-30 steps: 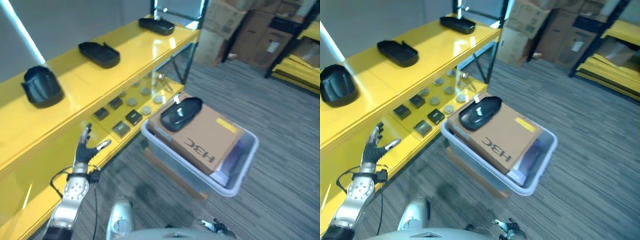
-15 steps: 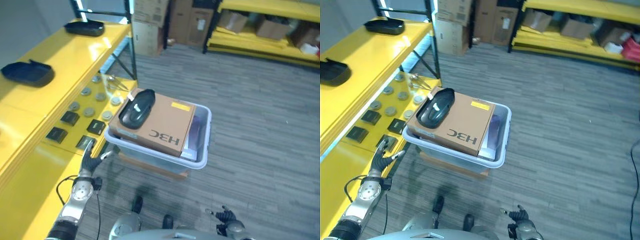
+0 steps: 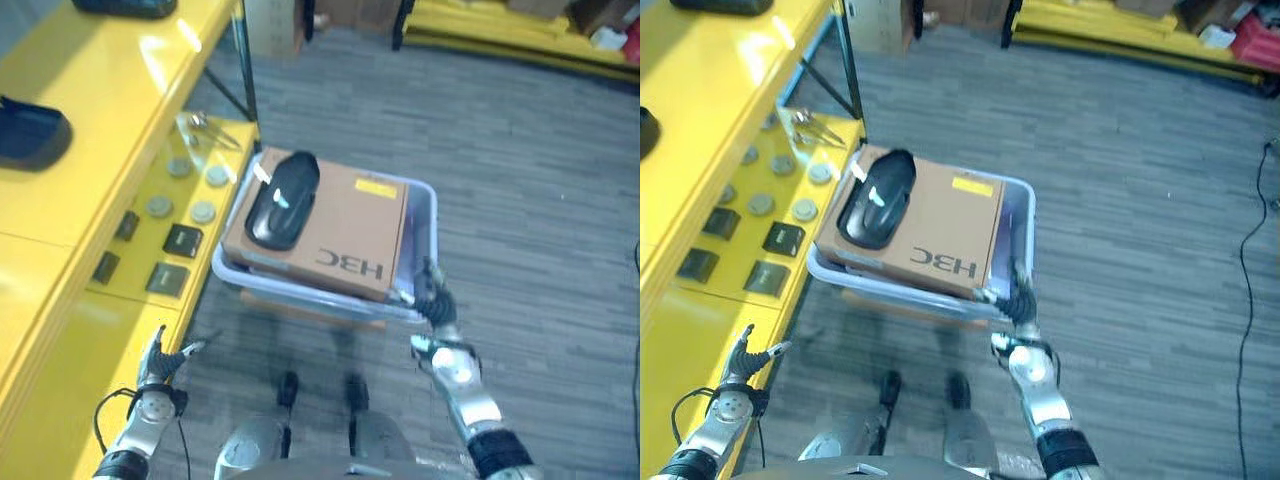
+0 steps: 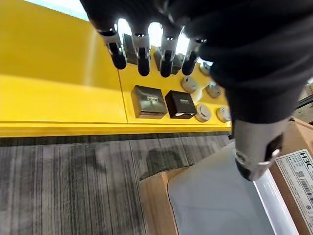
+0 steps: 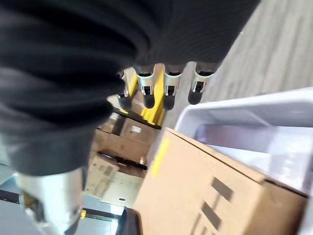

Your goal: Move parts from the plastic box to the shelf.

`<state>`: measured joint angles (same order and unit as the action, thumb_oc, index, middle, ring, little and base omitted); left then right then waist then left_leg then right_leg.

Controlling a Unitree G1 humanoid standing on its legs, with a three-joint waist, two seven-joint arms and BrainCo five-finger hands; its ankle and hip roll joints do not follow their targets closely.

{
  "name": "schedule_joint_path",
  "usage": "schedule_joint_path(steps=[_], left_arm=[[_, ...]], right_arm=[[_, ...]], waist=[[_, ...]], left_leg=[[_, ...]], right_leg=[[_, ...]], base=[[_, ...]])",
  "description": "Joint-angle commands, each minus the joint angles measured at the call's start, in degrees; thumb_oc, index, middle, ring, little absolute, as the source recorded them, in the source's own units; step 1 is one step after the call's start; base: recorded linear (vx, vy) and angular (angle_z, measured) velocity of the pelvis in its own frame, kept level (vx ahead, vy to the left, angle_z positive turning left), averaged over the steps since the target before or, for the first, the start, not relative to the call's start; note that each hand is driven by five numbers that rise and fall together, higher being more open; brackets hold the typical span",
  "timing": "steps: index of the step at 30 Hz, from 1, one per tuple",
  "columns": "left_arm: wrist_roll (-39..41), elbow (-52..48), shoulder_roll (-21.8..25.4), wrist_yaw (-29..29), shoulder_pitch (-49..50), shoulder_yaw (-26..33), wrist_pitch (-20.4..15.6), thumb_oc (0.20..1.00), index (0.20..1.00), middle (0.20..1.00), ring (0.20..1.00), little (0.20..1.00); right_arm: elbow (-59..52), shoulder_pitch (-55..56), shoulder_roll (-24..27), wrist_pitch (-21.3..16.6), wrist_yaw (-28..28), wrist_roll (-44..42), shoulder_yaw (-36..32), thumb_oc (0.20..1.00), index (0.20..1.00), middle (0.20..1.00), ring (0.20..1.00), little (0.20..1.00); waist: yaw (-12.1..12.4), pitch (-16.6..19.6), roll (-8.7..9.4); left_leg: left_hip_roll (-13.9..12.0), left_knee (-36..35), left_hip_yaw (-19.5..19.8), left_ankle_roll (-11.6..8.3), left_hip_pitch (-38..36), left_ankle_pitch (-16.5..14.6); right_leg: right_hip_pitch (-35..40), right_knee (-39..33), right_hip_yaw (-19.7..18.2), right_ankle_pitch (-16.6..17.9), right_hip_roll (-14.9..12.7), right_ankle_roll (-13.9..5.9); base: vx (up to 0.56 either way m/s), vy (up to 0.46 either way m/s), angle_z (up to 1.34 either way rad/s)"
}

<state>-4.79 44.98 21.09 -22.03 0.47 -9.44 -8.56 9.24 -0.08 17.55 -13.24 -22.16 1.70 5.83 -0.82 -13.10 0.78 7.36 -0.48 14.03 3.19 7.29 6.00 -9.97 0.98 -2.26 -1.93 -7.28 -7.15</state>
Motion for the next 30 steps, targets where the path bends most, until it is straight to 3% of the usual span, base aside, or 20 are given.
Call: schedule_joint_path(steps=[1, 4, 6, 15, 21, 30], left_arm=[[-1.5, -1.3, 0.0, -2.7, 0.6, -0.1, -2.6, 1.0, 1.0, 1.0, 1.0, 1.0], [-0.2, 1.0, -1.6, -2.3, 0.8, -1.3, -2.8, 1.0, 1.0, 1.0, 1.0, 1.0], [-0.1, 5.1, -3.1, -2.1, -1.1, -4.5, -2.3, 1.0, 1.0, 1.0, 1.0, 1.0], [0.4, 10.5, -4.2, -3.3, -4.6, -8.8, -1.9, 1.0, 1.0, 1.0, 1.0, 1.0], [2.1, 10.4, -4.6, -4.3, -6.2, -10.5, -2.9, 1.0, 1.0, 1.0, 1.0, 1.0], [3.9, 8.0, -5.4, -4.3, -8.8, -13.9, -3.5, 1.0, 1.0, 1.0, 1.0, 1.0]], right_arm=[[-2.5, -2.6, 3.2, -5.6, -4.4, 4.9, -0.6, 1.0, 1.0, 1.0, 1.0, 1.0], [-3.7, -5.7, 4.8, -4.6, -5.1, 6.6, 0.8, 1.0, 1.0, 1.0, 1.0, 1.0], [1.9, -16.1, 5.2, -2.3, -8.0, 8.3, 4.3, 1.0, 1.0, 1.0, 1.0, 1.0], [15.0, -35.0, 3.9, 1.2, -14.4, 10.3, 9.6, 1.0, 1.0, 1.0, 1.0, 1.0], [23.0, -44.0, 5.7, 4.1, -18.2, 13.3, 11.4, 1.0, 1.0, 1.0, 1.0, 1.0], [34.2, -50.1, 6.0, 6.6, -18.7, 12.1, 14.2, 1.0, 1.0, 1.0, 1.0, 1.0]], waist=[[0.9, 0.2, 0.74], [1.7, 0.7, 0.31], [3.6, -0.1, 0.03], [7.6, -2.9, -0.93], [9.5, -4.7, -0.98], [11.2, -6.3, -0.7]], left_leg=[[-3.3, 1.3, -0.6, -3.11, 2.5, -4.3], [-3.8, -0.5, -0.1, -3.72, 3.0, -3.6], [-4.0, -1.1, 0.9, -4.35, 5.6, -2.2], [-3.8, -2.9, 2.5, -5.15, 10.1, 0.1], [-3.6, -3.3, 3.7, -5.51, 12.3, 1.1], [-2.9, -3.3, 5.3, -5.81, 14.3, 1.8]], right_leg=[[1.4, 0.2, 0.9, 3.8, -0.5, -2.01], [1.9, -1.9, 3.2, 4.1, -0.3, -1.85], [1.3, -3.6, 4.9, 4.8, -0.5, -1.75], [-1.3, -5.7, 6.9, 6.5, -0.9, -1.83], [-2.7, -5.9, 7.9, 7.2, -1.1, -2.0], [-3.7, -6.0, 9.4, 7.5, -1.4, -2.34]], base=[[0.05, -0.08, 0.36], [0.03, -0.098, 0.31], [-0.05, -0.096, 0.23], [-0.03, -0.013, 0.17], [0.0, 0.003, 0.15], [0.0, 0.003, 0.12]])
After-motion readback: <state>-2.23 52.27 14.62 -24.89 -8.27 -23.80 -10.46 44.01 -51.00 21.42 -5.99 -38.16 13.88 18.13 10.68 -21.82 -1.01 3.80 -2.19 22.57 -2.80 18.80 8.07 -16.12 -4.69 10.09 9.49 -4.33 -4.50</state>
